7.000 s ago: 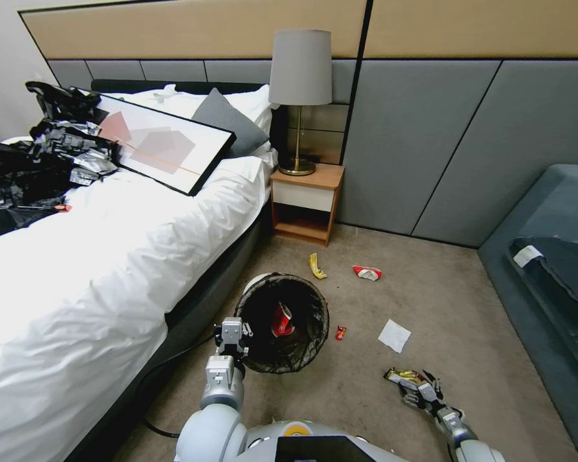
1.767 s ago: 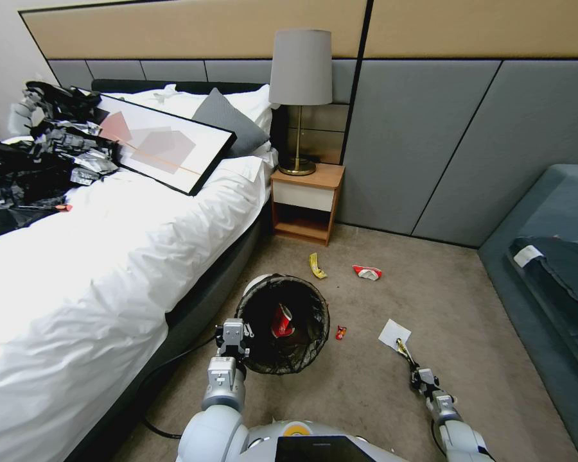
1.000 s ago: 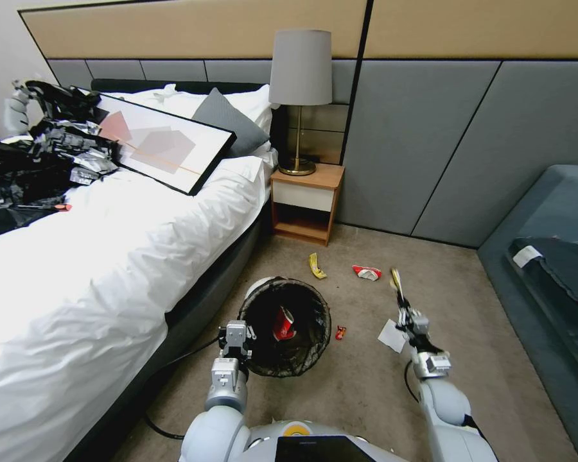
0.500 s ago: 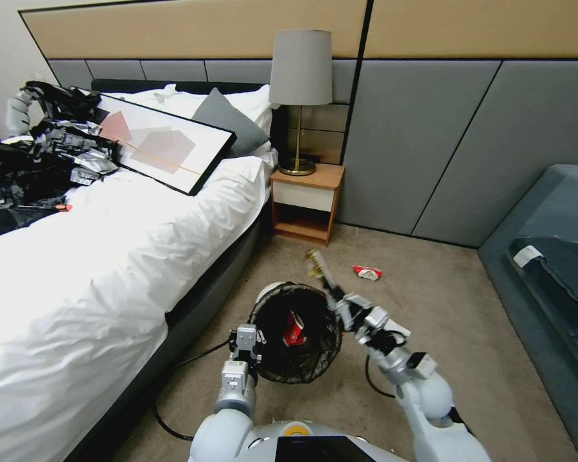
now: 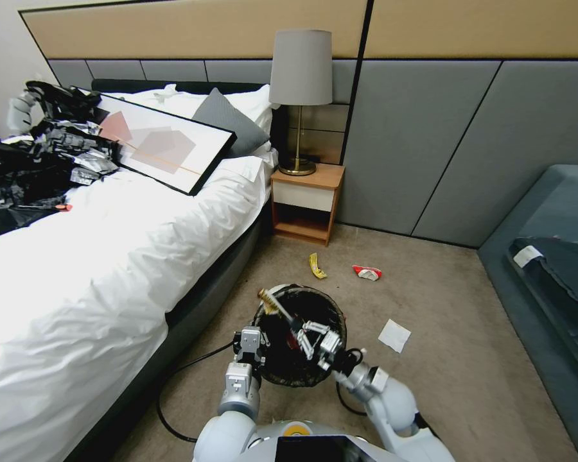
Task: Pick up the trash bin, then pick up the garbage from the floor and place it into the trash bin.
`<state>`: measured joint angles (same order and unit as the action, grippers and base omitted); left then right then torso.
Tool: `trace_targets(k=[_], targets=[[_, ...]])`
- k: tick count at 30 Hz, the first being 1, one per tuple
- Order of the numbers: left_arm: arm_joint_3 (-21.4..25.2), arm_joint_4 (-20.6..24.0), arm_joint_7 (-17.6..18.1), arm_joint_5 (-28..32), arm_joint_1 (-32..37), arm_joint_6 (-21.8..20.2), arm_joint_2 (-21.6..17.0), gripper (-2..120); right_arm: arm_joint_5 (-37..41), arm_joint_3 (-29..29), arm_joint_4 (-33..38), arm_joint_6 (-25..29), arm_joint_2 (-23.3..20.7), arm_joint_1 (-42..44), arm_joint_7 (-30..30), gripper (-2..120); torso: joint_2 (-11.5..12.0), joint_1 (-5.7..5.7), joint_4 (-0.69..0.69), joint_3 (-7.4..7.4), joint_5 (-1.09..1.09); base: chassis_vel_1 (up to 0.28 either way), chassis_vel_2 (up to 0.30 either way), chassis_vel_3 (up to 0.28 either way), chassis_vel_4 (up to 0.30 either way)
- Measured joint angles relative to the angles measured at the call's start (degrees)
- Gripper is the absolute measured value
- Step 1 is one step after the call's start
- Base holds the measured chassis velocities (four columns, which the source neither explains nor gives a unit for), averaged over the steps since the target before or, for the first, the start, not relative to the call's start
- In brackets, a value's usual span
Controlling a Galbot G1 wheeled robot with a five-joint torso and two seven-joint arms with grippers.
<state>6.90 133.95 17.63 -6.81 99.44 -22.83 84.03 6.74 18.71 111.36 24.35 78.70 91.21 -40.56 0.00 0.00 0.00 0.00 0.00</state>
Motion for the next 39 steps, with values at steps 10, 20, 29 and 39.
trace_targets(k=[10,20,29,39], targets=[[0.29,0.32,0.03,0.56,-0.24,-0.01,0.1,0,0.57,2.21,-1.18,1.59,-0.06,0.35,-0.42,0,0.0,0.0,0.0,0.0,0.0,0.0,0.0,0.0,0.0],[1.17,0.98,0.11,1.12,-0.21,-0.27,0.16,0,0.59,3.67,-2.08,2.44,0.07,-0.36,-0.47,0,0.0,0.0,0.0,0.0,0.0,0.0,0.0,0.0,0.0],[1.27,1.1,0.14,1.22,-0.13,-0.3,0.08,0,1.15,6.38,-1.13,2.36,-0.1,-0.97,-0.2,10,0.0,0.0,0.0,0.0,0.0,0.0,0.0,0.0,0.0],[1.41,1.33,0.08,1.22,0.05,-0.37,-0.09,0,1.33,7.25,-0.62,2.4,0.11,-1.17,-0.21,47,0.0,0.0,0.0,0.0,0.0,0.0,0.0,0.0,0.0]])
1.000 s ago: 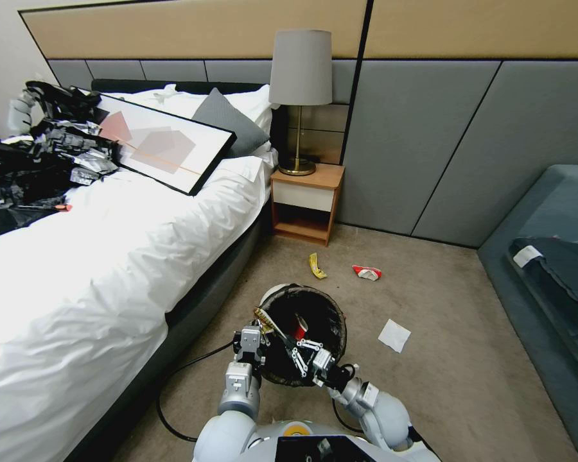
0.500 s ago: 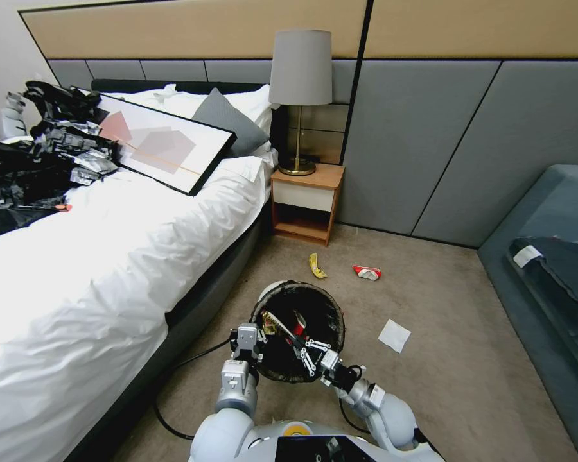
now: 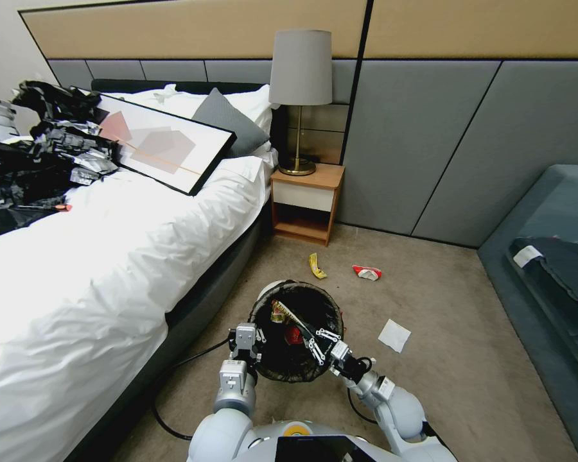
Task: Pick up the trash bin, then pick up the garbage from the floor and place it into the trash bin.
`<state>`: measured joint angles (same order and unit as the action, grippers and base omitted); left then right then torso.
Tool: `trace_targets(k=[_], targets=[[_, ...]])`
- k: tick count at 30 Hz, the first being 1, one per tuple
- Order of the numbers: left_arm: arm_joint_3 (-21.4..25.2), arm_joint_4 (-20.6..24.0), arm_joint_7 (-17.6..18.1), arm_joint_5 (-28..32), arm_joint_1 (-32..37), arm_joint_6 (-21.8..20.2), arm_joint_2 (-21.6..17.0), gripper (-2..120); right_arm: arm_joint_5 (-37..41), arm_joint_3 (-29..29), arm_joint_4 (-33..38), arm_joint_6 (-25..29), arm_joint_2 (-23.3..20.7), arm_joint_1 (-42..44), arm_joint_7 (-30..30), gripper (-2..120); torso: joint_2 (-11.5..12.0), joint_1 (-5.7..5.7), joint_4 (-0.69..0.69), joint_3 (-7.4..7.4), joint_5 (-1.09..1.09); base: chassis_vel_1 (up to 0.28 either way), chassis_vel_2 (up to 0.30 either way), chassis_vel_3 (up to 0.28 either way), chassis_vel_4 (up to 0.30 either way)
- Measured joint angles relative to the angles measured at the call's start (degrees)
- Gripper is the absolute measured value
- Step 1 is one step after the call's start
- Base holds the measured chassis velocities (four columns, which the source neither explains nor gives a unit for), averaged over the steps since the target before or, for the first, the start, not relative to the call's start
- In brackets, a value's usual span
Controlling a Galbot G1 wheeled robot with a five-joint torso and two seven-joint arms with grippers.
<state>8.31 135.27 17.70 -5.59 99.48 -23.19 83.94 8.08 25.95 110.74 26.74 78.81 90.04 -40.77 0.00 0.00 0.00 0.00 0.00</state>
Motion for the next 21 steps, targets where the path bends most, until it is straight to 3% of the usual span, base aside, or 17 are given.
trace_targets(k=[12,15,21], targets=[[-0.18,0.02,-0.07,0.03,-0.04,-0.04,0.1,0,0.69,1.42,0.76,0.01,-0.18,0.0,-0.12,92,0.0,0.0,0.0,0.0,0.0,0.0,0.0,0.0,0.0],[-0.07,0.02,0.04,-0.05,-0.07,-0.05,0.11,0,0.67,1.39,0.61,0.05,-0.15,0.01,-0.11,99,0.0,0.0,0.01,0.0,0.0,0.0,0.0,0.0,0.0],[0.08,0.02,0.04,0.73,-0.13,-0.47,0.14,0,0.56,1.55,2.06,0.49,-0.08,0.41,-0.04,100,0.0,0.01,0.0,0.0,0.0,0.0,0.0,0.0,0.0]])
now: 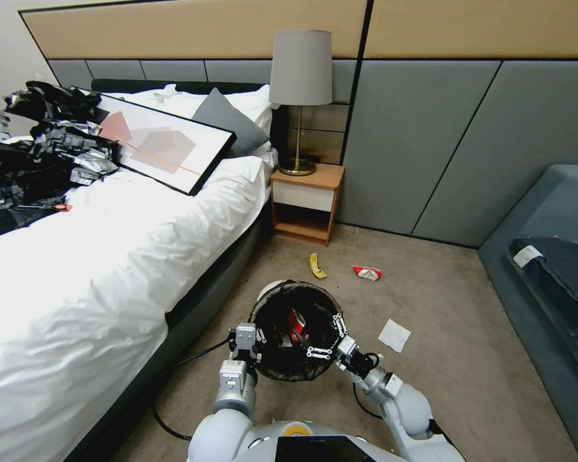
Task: Pick up the trash bin, then pick up the garbage from the floor and place it into the trash bin.
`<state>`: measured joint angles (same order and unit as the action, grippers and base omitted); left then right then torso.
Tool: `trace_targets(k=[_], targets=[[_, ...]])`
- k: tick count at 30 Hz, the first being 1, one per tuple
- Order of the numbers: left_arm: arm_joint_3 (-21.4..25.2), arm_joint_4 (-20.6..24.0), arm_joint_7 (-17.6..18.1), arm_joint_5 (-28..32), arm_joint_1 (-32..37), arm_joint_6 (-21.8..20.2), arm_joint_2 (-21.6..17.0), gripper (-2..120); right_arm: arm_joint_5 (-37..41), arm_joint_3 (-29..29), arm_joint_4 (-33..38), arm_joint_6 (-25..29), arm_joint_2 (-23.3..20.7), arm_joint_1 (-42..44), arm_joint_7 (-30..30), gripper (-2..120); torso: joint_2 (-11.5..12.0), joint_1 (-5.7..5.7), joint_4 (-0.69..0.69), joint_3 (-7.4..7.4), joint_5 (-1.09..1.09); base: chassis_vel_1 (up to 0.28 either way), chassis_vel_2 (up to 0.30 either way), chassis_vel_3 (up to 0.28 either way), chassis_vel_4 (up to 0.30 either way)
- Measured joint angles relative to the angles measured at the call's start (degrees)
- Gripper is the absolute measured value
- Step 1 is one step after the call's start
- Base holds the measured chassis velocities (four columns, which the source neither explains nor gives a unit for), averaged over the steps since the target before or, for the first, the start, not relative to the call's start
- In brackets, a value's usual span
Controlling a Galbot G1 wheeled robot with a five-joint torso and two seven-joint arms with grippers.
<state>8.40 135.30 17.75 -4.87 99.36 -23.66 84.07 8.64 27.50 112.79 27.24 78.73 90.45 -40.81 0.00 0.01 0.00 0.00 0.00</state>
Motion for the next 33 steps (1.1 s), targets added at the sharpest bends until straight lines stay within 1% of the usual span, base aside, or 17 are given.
trace_targets(k=[1,4,5,8,9,11,12,14,16,20,22,23,26,27,29,31,33], targets=[[0.0,0.0,0.0,0.0,0.0,0.0,0.0,0,0.0,0.0,0.0,0.0,0.0,0.0,0.0,100,0.0,0.0,0.0,0.0,0.0,0.0,0.0,0.0,0.0],[-0.03,0.63,0.6,4.21,-0.01,-3.67,0.0,0,-0.08,0.55,3.14,0.94,0.35,0.82,0.55,100,0.0,0.0,0.0,0.0,0.0,0.0,0.0,0.0,0.0],[-0.03,0.63,0.6,4.21,-0.01,-3.67,0.0,0,-0.08,0.55,3.14,0.94,0.35,0.82,0.55,100,0.0,0.0,0.0,0.0,0.0,0.0,0.0,0.0,0.0],[0.5,1.47,0.94,7.41,-0.06,-7.43,-0.09,0,0.47,1.97,7.99,1.87,1.39,1.95,2.44,100,0.0,0.0,0.0,0.0,0.0,0.0,0.0,0.0,0.0],[0.5,1.47,0.94,7.41,-0.06,-7.43,-0.09,0,0.47,1.97,7.99,1.87,1.39,1.95,2.44,100,0.0,0.0,0.0,0.0,0.0,0.0,0.0,0.0,0.0],[0.83,2.1,1.46,11.11,0.04,-10.57,-0.21,0,1.55,3.57,11.88,2.38,2.56,2.38,5.55,100,0.0,0.0,0.0,0.0,0.0,0.0,0.0,0.0,0.0],[0.83,2.1,1.46,11.11,0.04,-10.57,-0.21,0,1.55,3.57,11.88,2.38,2.56,2.38,5.55,100,0.0,0.0,0.0,0.0,0.0,0.0,0.0,0.0,0.0],[1.19,2.53,1.67,13.46,0.06,-12.01,-0.32,0,2.42,4.77,14.21,2.41,3.11,2.43,8.72,100,0.0,0.0,0.0,0.0,0.0,0.0,0.0,0.0,0.0],[1.46,2.82,1.79,14.85,0.05,-12.75,-0.39,0,3.24,5.74,15.52,2.33,3.42,2.4,10.89,100,0.0,0.0,0.0,0.0,-0.01,0.0,0.0,0.0,0.0],[1.77,3.03,1.84,15.93,0.05,-13.33,-0.49,0,3.99,6.74,16.59,2.11,3.7,2.37,12.95,100,0.0,0.0,0.0,0.0,0.0,0.0,0.0,0.0,0.0],[2.31,3.28,1.91,17.29,0.15,-14.11,-0.68,0,4.97,8.78,18.28,1.43,4.02,2.26,16.74,100,-0.01,0.0,0.0,0.0,0.0,0.0,0.0,0.0,0.0],[2.41,3.35,1.92,17.63,0.2,-14.32,-0.72,0,5.26,9.46,18.68,1.22,4.12,2.22,17.58,100,0.0,0.0,0.0,0.0,0.0,0.0,0.0,0.0,0.0],[2.45,3.38,1.93,17.78,0.23,-14.41,-0.73,0,5.35,9.68,18.79,1.16,4.16,2.21,17.81,100,0.0,0.0,0.0,0.0,0.0,0.0,0.0,0.0,0.0],[2.68,3.59,1.92,18.73,0.36,-15.1,-0.8,0,6.56,13.94,20.1,0.68,4.56,2.0,19.54,100,0.0,0.0,0.0,0.0,0.0,0.0,0.0,0.0,0.0],[2.73,3.59,1.92,18.77,0.36,-15.16,-0.8,0,6.93,14.78,20.36,0.57,4.59,2.02,19.75,100,0.0,0.0,0.0,0.0,0.01,0.0,0.0,0.0,0.0],[3.03,3.4,1.92,18.92,0.34,-15.31,-0.86,0,8.25,17.33,21.06,0.18,4.63,2.11,20.22,100,0.0,0.0,0.0,0.0,0.0,0.0,0.0,0.0,0.0],[3.09,3.33,1.92,18.95,0.33,-15.31,-0.86,0,8.28,17.74,21.09,0.18,4.64,2.14,20.28,100,0.0,0.0,0.0,0.0,0.01,0.0,0.0,0.0,0.0]])
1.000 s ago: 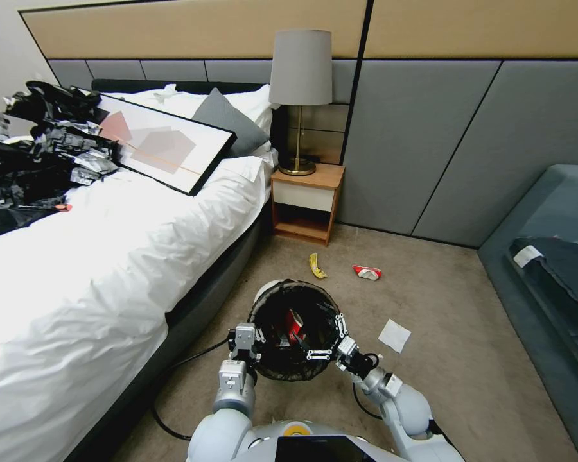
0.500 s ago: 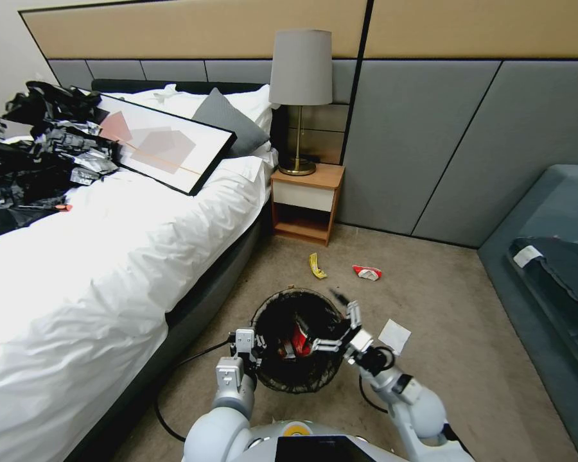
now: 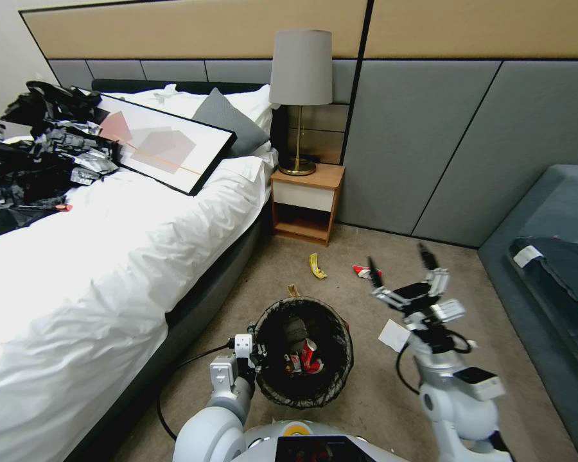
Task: Pick up the trash bin, then pick up the garbage from the floor and place it into the trash bin.
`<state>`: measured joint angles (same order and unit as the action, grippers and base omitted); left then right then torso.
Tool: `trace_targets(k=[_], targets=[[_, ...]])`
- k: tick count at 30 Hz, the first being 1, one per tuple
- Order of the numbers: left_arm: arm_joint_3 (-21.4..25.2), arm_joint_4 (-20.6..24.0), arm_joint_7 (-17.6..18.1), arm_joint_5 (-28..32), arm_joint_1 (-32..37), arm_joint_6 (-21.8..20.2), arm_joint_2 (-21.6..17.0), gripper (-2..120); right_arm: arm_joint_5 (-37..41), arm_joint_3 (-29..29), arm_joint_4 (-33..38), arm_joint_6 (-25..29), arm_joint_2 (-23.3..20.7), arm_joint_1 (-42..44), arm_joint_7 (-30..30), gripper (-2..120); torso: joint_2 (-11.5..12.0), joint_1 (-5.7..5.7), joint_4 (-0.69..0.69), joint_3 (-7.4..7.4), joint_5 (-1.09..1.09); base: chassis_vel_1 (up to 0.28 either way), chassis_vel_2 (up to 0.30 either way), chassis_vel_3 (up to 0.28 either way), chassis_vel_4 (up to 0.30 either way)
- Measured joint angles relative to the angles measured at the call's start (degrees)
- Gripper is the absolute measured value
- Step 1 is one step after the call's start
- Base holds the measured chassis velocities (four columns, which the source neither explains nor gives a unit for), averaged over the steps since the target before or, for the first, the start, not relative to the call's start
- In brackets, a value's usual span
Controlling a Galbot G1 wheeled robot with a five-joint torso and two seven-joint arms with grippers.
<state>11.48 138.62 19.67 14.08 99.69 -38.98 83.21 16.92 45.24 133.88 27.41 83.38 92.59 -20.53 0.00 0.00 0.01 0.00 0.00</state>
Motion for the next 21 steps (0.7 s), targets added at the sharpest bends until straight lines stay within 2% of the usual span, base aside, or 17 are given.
trace_targets(k=[3,4,7,13,21], targets=[[0.46,-0.11,0.02,0.46,0.09,0.01,0.03,0,-2.49,5.23,-1.92,0.5,1.04,1.04,2.89,100,0.0,0.0,0.0,0.0,0.0,0.0,0.0,0.0,0.0],[0.46,-0.11,0.02,0.46,0.09,0.01,0.03,0,-2.49,5.23,-1.92,0.5,1.04,1.04,2.89,100,0.0,0.0,0.0,0.0,0.0,0.0,0.0,0.0,0.0],[1.21,0.57,0.01,1.16,-0.05,0.04,0.03,0,-5.26,6.56,-5.53,-0.55,2.48,3.21,9.3,100,0.0,0.0,-0.01,0.0,0.0,0.0,0.0,0.0,0.0],[3.51,1.04,-0.02,3.39,-1.1,-0.69,-0.13,0,-6.86,6.65,-10.42,-2.0,2.97,3.04,10.91,100,0.0,0.0,0.0,0.0,0.0,0.0,0.0,0.0,0.0],[5.66,1.51,-0.4,4.89,-2.11,-1.48,-0.38,0,-6.37,5.03,-17.26,-8.18,0.9,-0.6,12.27,100,0.0,0.0,0.0,0.0,0.0,0.0,0.0,0.0,0.0]])
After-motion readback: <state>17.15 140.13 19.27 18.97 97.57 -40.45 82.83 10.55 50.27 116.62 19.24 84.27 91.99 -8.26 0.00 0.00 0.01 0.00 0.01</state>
